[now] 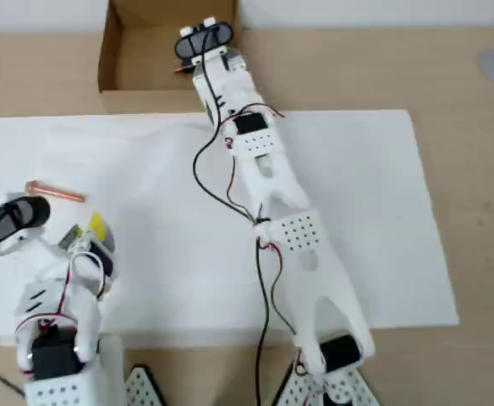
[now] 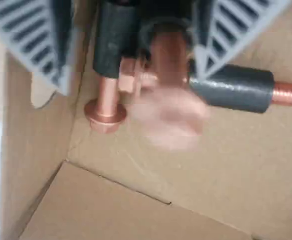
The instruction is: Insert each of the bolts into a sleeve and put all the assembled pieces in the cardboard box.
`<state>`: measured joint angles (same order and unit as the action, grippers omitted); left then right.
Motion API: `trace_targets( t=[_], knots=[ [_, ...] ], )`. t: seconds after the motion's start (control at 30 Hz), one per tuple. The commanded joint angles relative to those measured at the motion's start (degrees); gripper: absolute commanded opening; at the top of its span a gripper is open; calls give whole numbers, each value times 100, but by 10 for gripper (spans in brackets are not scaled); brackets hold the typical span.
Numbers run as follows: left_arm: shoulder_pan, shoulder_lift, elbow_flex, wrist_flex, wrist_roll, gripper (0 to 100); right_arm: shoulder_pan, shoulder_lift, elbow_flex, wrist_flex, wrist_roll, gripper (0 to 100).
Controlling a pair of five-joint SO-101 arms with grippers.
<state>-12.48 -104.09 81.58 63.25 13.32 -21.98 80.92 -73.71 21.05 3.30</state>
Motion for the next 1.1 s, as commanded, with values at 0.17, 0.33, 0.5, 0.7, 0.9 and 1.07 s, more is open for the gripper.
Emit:
trace_targets(
  t=[0.17, 0.33, 0.5, 0.7, 0.9, 1.07],
  knots=[
    [-44, -48, -18, -114, 44, 125, 119, -92, -347, 176, -35, 224],
    [-70, -48, -53, -114, 44, 125, 119, -251, -884, 905, -79, 224],
    [-79, -48, -70, -158, 53, 125, 119, -602, -2026, 2198, -563, 224],
    [-79, -48, -211, -167, 1002, 129, 136, -1833, -2167, 4484, -958, 224],
    [-79, -40, -273, -475, 1741, 129, 136, -2668, -2185, 7112, -985, 224],
    [-114, 136, -466, -484, 1890, 138, 497, -3538, -2149, 8141, -615, 224]
  ],
)
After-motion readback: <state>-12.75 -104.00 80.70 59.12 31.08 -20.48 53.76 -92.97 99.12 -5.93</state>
